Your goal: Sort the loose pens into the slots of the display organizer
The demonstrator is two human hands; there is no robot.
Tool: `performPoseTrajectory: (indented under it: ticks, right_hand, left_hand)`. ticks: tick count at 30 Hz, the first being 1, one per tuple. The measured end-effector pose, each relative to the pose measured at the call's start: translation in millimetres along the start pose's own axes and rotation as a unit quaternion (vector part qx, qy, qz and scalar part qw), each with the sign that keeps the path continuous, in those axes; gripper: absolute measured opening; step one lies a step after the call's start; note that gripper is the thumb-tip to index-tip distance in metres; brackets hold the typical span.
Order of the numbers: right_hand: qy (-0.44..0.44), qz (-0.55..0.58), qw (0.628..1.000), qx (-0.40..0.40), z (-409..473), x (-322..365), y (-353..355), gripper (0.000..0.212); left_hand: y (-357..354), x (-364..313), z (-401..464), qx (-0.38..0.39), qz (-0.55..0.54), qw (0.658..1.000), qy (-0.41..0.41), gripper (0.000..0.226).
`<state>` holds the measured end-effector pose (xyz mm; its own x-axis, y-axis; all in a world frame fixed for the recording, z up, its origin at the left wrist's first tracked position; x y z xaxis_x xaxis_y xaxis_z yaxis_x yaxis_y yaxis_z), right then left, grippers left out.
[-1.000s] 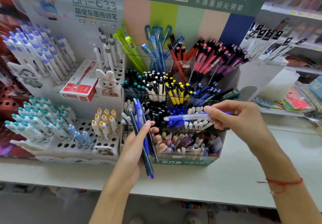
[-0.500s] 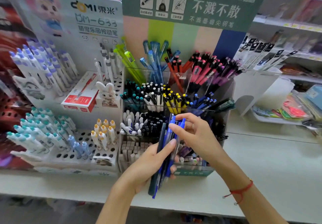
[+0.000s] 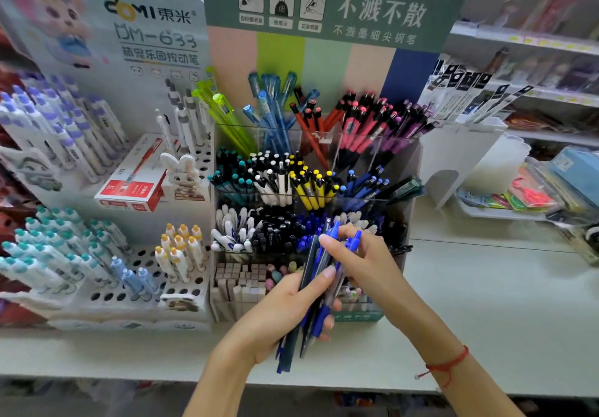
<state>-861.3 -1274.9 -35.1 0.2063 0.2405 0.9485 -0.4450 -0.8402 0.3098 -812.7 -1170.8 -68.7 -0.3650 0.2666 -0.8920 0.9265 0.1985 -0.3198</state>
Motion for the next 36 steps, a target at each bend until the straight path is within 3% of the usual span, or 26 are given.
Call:
performPoseTrajectory:
  ticks: [2,5,11,16,21,26,28,32,36]
  right_hand:
    - [-0.003,0.003,1.000,-0.018,-3.9,-4.1,0.1,0.028]
    - [-0.001,-0.002,0.998,-0.064,-8.5,-8.0,3.1,0.028]
    - [0.007,0.112,0.978,-0.174,-15.4,-10.2,18.7,0.022]
    - [0.058,0.022,0.946,-0.318,-5.6,0.2,46.6,0.020]
    - [0.143,-0.165,0.933,-0.286,28.0,19.8,39.7,0.019]
    - [0.265,-0.301,0.886,-0.231,30.2,25.0,14.7,0.016]
    - [0.282,-0.320,0.879,-0.212,25.1,17.7,7.5,0.015]
    - [0.271,-0.262,0.908,-0.180,19.4,11.0,13.1,0.014]
    - [0.322,-0.360,0.868,-0.114,9.8,0.8,4.6,0.019]
  left_hand:
    - [-1.4,1.9,0.9,-0.001,-0.016,1.000,0.006,0.047]
    - [3.7,8.6,0.9,-0.022,-0.049,0.998,0.012,0.041]
    - [36.9,5.8,-13.9,-0.162,-0.108,0.980,-0.032,0.028]
    - [61.7,-6.1,-35.0,-0.233,-0.143,0.958,-0.088,0.021]
    - [68.8,-10.1,-41.4,-0.232,-0.149,0.955,-0.109,0.019]
    - [77.9,-8.9,-47.1,-0.246,-0.154,0.950,-0.114,0.019]
    - [80.8,-10.5,-48.2,-0.251,-0.156,0.948,-0.119,0.019]
    - [82.7,-10.7,-47.0,-0.252,-0.156,0.948,-0.118,0.019]
    - [81.1,-10.5,-42.4,-0.247,-0.158,0.950,-0.110,0.019]
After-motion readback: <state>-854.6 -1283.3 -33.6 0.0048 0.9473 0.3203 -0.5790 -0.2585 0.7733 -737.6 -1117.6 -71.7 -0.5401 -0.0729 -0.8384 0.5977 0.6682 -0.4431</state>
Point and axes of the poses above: each hand's wrist, its own z-axis towards the middle knuckle, its own y-axis out of the back of the hand, x = y × z, the point moved 6 cm from there along z, towards the middle knuckle, and after that the axes turned 9 degrees about x, right-handed, at the moved point
